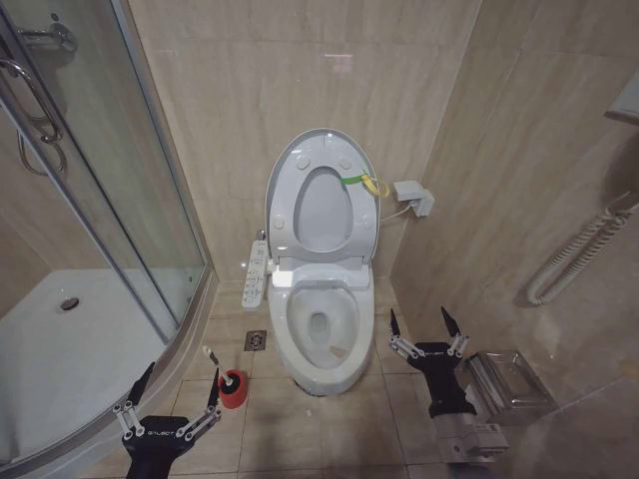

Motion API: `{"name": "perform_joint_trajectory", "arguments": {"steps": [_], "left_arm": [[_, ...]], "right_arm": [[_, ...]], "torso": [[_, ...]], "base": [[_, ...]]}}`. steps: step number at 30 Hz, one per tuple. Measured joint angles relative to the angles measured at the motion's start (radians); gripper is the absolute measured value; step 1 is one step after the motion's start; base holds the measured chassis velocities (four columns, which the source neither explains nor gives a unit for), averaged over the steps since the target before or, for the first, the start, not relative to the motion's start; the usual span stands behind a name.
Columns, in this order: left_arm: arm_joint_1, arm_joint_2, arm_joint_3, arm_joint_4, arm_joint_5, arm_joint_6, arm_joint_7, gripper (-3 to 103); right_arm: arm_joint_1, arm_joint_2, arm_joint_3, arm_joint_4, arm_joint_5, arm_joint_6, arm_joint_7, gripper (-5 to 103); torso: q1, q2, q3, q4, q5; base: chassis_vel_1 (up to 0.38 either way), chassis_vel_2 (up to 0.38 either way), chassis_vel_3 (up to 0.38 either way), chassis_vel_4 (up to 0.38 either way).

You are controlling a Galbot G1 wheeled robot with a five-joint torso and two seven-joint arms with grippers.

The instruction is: Open the toilet lid, clean the toilet bowl with a toilet brush, close the toilet lid, and flush.

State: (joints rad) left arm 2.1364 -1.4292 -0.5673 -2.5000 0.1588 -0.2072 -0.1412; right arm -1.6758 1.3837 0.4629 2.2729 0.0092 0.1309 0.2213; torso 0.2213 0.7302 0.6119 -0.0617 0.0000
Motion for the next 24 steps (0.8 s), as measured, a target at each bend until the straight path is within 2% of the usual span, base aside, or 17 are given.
{"name": "perform_joint_trajectory", "arguments": {"steps": [4,6,7,10,11,14,15,18,19,23,24], "left_arm": [[-0.011,0.000,-0.005,0.007,-0.010,0.004,0.006,100],[-0.068,-0.002,-0.033,0.049,-0.061,0.029,0.035,100],[-0.068,-0.002,-0.033,0.049,-0.061,0.029,0.035,100],[-0.168,-0.005,-0.084,0.123,-0.154,0.074,0.088,100],[-0.168,-0.005,-0.084,0.123,-0.154,0.074,0.088,100],[-0.279,-0.008,-0.139,0.205,-0.257,0.124,0.147,100],[-0.279,-0.008,-0.139,0.205,-0.257,0.124,0.147,100],[-0.395,-0.011,-0.198,0.291,-0.365,0.176,0.209,100],[-0.395,-0.011,-0.198,0.291,-0.365,0.176,0.209,100],[-0.529,-0.015,-0.264,0.389,-0.487,0.236,0.279,100],[-0.529,-0.015,-0.264,0.389,-0.487,0.236,0.279,100]], "right_arm": [[0.000,0.000,0.000,0.000,0.000,0.000,0.000,100],[0.000,0.000,0.000,0.000,0.000,0.000,0.000,100],[0.000,0.000,0.000,0.000,0.000,0.000,0.000,100],[0.000,0.000,0.000,0.000,0.000,0.000,0.000,100],[0.000,0.000,0.000,0.000,0.000,0.000,0.000,100],[0.000,0.000,0.000,0.000,0.000,0.000,0.000,100],[0.000,0.000,0.000,0.000,0.000,0.000,0.000,100],[0.000,0.000,0.000,0.000,0.000,0.000,0.000,100],[0.000,0.000,0.000,0.000,0.000,0.000,0.000,100],[0.000,0.000,0.000,0.000,0.000,0.000,0.000,100],[0.000,0.000,0.000,0.000,0.000,0.000,0.000,100]], "torso": [[0.000,0.000,0.000,0.0001,0.0001],[0.000,0.000,0.000,0.0001,0.0000],[0.000,0.000,0.000,0.0001,0.0000],[0.000,0.000,0.000,0.0000,-0.0001],[0.000,0.000,0.000,0.0000,-0.0001],[0.000,0.000,0.000,0.0000,-0.0001],[0.000,0.000,0.000,0.0000,-0.0001],[0.000,0.000,0.000,0.0000,-0.0002],[0.000,0.000,0.000,0.0000,-0.0002],[0.000,0.000,0.000,-0.0001,-0.0002],[0.000,0.000,0.000,-0.0001,-0.0002]], "base": [[0.000,0.000,0.000,0.000],[0.000,0.000,0.000,0.000],[0.000,0.000,0.000,0.000],[0.000,0.000,0.000,0.000],[0.000,0.000,0.000,0.000],[0.000,0.000,0.000,0.000],[0.000,0.000,0.000,0.000],[0.000,0.000,0.000,0.000],[0.000,0.000,0.000,0.000],[0.000,0.000,0.000,0.000],[0.000,0.000,0.000,0.000]]}}
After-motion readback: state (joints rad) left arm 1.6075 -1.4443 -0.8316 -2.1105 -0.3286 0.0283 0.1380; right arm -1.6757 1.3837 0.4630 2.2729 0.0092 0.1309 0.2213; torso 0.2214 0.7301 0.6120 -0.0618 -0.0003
